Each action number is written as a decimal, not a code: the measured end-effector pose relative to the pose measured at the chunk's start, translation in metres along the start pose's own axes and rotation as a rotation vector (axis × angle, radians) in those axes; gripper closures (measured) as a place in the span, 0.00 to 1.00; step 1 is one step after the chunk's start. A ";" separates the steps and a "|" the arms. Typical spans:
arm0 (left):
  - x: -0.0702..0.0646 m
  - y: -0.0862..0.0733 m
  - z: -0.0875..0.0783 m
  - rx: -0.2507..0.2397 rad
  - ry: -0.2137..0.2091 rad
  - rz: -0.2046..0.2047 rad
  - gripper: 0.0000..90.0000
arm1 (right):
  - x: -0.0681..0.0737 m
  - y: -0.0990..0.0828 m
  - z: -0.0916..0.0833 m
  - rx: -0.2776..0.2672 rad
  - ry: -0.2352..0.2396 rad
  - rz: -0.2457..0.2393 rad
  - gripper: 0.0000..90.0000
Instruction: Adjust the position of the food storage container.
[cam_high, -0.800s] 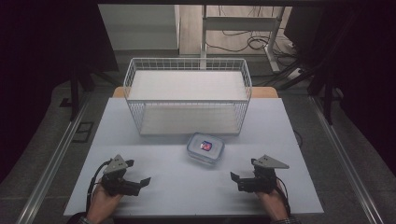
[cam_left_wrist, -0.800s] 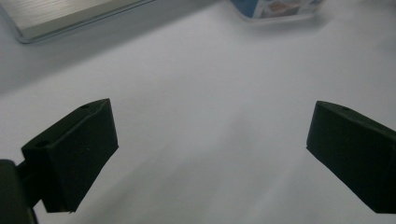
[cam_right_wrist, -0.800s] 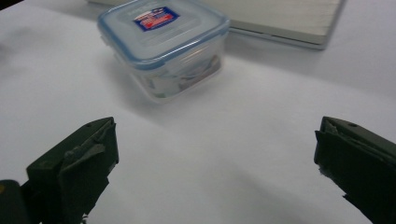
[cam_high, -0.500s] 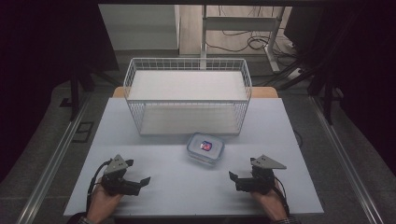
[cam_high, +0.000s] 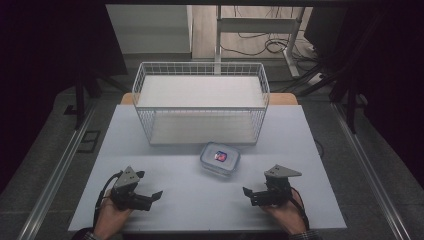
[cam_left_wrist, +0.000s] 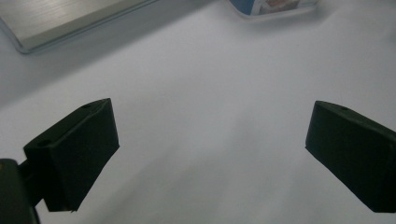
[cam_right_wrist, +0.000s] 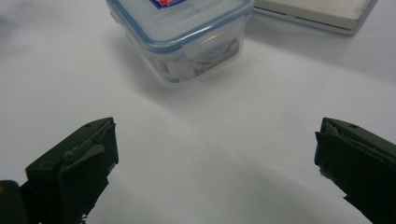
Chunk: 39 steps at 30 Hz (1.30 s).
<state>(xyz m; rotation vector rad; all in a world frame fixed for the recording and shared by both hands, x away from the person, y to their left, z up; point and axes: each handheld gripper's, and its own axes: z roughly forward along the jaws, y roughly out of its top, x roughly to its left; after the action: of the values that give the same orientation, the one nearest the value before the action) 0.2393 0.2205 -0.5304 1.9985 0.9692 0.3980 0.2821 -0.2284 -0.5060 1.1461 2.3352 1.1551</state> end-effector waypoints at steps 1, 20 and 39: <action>0.000 0.000 0.000 -0.005 0.002 0.003 0.02 | 0.000 0.002 0.000 -0.002 -0.002 -0.004 0.00; -0.009 0.003 0.003 -0.014 0.009 0.070 0.02 | -0.005 0.058 0.017 0.009 0.093 -0.032 0.73; -0.009 0.003 0.002 -0.027 -0.003 0.058 0.02 | -0.011 0.107 0.074 0.013 0.081 -0.060 0.98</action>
<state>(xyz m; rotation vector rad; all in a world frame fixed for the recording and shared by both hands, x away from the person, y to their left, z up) 0.2366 0.2117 -0.5284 2.0055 0.9011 0.4377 0.3867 -0.1584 -0.4717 1.0443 2.4230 1.1882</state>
